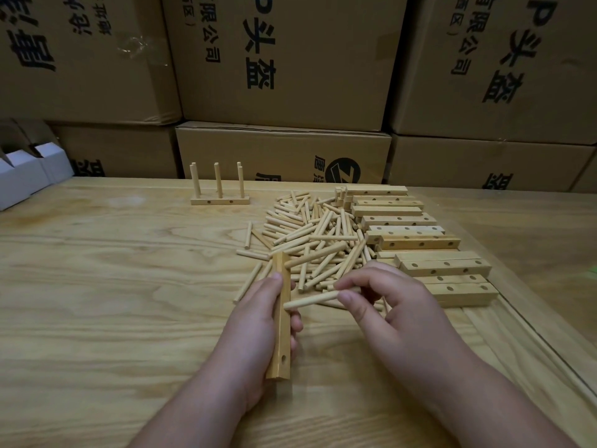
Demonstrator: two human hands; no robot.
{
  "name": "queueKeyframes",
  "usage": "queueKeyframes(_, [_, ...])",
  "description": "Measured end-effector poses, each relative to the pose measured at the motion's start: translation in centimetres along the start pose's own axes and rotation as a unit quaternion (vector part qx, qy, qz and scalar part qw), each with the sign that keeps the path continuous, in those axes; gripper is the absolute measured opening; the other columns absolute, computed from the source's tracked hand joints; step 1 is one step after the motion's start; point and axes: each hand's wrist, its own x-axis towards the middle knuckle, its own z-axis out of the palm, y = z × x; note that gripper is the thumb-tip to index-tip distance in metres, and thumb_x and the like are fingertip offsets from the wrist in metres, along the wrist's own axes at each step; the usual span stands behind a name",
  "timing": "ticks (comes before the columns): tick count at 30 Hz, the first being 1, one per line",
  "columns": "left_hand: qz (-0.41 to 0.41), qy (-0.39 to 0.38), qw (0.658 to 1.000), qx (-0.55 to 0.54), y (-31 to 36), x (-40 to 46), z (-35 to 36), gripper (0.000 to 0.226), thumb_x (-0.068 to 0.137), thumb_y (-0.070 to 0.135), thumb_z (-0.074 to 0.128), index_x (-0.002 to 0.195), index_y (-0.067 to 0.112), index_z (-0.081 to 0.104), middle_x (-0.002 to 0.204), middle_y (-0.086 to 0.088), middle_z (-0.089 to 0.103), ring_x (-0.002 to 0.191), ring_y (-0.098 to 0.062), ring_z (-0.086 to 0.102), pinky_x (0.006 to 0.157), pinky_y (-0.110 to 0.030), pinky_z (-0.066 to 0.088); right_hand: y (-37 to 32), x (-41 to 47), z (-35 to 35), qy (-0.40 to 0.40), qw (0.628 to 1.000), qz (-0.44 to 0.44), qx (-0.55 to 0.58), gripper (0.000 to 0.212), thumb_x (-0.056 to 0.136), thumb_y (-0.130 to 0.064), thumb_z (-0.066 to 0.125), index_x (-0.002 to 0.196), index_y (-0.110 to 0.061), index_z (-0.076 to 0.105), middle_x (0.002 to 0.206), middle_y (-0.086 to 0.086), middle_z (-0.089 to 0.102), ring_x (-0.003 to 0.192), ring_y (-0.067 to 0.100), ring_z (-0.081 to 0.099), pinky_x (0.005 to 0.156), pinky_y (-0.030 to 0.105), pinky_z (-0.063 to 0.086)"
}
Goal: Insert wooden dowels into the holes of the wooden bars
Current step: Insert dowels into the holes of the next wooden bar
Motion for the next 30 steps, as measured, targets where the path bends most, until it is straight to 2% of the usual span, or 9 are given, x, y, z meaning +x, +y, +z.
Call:
queueKeyframes(7, [0.014, -0.001, 0.999, 0.040, -0.2, 0.1, 0.1, 0.039, 0.102, 0.052, 0.043, 0.097, 0.023, 0.068, 0.056, -0.006, 0.059, 0.039, -0.016, 0.047, 0.044, -0.023, 0.037, -0.7, 0.0, 0.5, 0.008, 1.000, -0.019, -0.008, 0.009, 0.091, -0.025, 0.065, 0.094, -0.027, 0.073, 0.091, -0.018, 0.064, 0.087, 0.007, 0.063, 0.073, 0.009, 0.044])
queueKeyframes(12, [0.029, -0.007, 0.997, 0.066, -0.3, 0.1, 0.2, 0.039, 0.102, 0.051, 0.039, 0.086, 0.029, 0.067, 0.057, -0.007, 0.059, 0.040, -0.018, 0.048, 0.045, -0.025, 0.037, -1.1, 0.1, 0.4, 0.008, 0.999, -0.027, -0.019, 0.009, 0.090, -0.026, 0.066, 0.092, -0.025, 0.075, 0.088, -0.018, 0.066, 0.087, 0.006, 0.064, 0.073, 0.012, 0.046])
queueKeyframes(16, [0.045, 0.001, 0.994, 0.104, -0.5, 0.0, 0.4, 0.037, 0.101, 0.053, 0.037, 0.086, 0.035, 0.066, 0.056, -0.004, 0.060, 0.043, -0.018, 0.051, 0.046, -0.027, 0.040, -1.3, 0.1, -0.1, -0.005, 0.999, -0.026, -0.034, 0.010, 0.089, -0.030, 0.066, 0.093, -0.028, 0.076, 0.088, -0.020, 0.067, 0.090, 0.004, 0.065, 0.075, 0.014, 0.047])
queueKeyframes(20, [0.056, 0.009, 0.990, 0.132, -0.8, -0.2, 0.5, 0.036, 0.100, 0.055, 0.034, 0.089, 0.041, 0.065, 0.055, -0.002, 0.061, 0.043, -0.015, 0.055, 0.048, -0.029, 0.043, -1.5, 0.0, -0.2, -0.008, 0.999, -0.030, -0.036, 0.010, 0.089, -0.031, 0.066, 0.092, -0.031, 0.075, 0.089, -0.022, 0.068, 0.091, 0.001, 0.065, 0.076, 0.010, 0.046])
queueKeyframes(24, [0.046, 0.017, 0.992, 0.119, -0.8, -0.1, 0.5, 0.040, 0.104, 0.052, 0.034, 0.090, 0.035, 0.067, 0.054, -0.004, 0.061, 0.042, -0.017, 0.054, 0.044, -0.026, 0.041, -1.0, 0.0, 0.2, -0.004, 1.000, 0.014, 0.011, 0.011, 0.088, -0.033, 0.065, 0.094, -0.036, 0.074, 0.087, -0.020, 0.069, 0.088, 0.004, 0.066, 0.073, 0.009, 0.046])
queueKeyframes(26, [0.034, 0.008, 0.995, 0.098, -0.5, -0.1, 0.4, 0.042, 0.105, 0.050, 0.035, 0.093, 0.028, 0.069, 0.055, -0.006, 0.061, 0.041, -0.018, 0.053, 0.042, -0.024, 0.040, -0.8, -0.1, 0.4, 0.001, 0.998, 0.031, 0.050, 0.013, 0.091, -0.036, 0.066, 0.102, -0.041, 0.071, 0.084, -0.017, 0.069, 0.084, 0.004, 0.066, 0.070, 0.009, 0.047])
queueKeyframes(28, [0.024, 0.000, 0.997, 0.074, -0.3, -0.3, 0.5, 0.044, 0.106, 0.048, 0.037, 0.094, 0.023, 0.072, 0.055, -0.008, 0.060, 0.039, -0.019, 0.052, 0.041, -0.023, 0.040, -0.6, -0.1, 0.5, 0.014, 0.996, 0.050, 0.077, 0.023, 0.089, -0.049, 0.065, 0.112, -0.049, 0.065, 0.085, -0.016, 0.068, 0.084, 0.002, 0.066, 0.072, 0.012, 0.050])
queueKeyframes(30, [0.006, 0.007, 0.999, 0.037, 0.1, -0.4, 0.5, 0.045, 0.106, 0.046, 0.039, 0.094, 0.018, 0.072, 0.053, -0.007, 0.059, 0.037, -0.018, 0.049, 0.039, -0.023, 0.039, -0.2, 0.1, 0.3, 0.059, 0.991, 0.083, 0.081, 0.032, 0.081, -0.060, 0.061, 0.111, -0.050, 0.065, 0.085, -0.013, 0.068, 0.081, 0.005, 0.066, 0.070, 0.022, 0.056])
